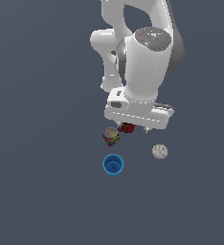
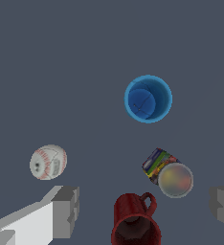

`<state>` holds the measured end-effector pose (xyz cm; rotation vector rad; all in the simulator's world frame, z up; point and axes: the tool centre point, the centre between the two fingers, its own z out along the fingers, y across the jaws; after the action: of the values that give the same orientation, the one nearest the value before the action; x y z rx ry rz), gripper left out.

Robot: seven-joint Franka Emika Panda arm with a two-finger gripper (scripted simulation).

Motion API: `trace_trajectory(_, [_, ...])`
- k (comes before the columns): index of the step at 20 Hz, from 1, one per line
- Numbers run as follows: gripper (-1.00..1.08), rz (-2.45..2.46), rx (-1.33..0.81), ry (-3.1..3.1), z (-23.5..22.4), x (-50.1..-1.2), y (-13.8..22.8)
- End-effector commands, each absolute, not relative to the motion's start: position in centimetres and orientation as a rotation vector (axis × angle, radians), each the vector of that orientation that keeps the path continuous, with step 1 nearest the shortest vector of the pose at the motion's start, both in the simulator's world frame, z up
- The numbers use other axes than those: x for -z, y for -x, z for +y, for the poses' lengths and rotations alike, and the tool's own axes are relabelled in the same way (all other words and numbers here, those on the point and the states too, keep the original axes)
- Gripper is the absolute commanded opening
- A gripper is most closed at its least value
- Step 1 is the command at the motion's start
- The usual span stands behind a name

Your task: Pick up a designated object from a clutter of objects.

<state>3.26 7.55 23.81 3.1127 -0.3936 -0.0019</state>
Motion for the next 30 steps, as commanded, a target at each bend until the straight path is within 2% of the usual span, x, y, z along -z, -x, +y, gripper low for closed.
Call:
trace_trajectory(1, [1.0, -0.458, 0.001, -3.103, 9.0, -22.6, -3.6])
trace_trajectory(20, [1.0, -0.919, -0.002, -3.002, 19.8, -13.3, -4.1])
trace_trajectory(30, [1.0, -1.055, 0.0, -2.959, 23.1, -10.3, -3.5])
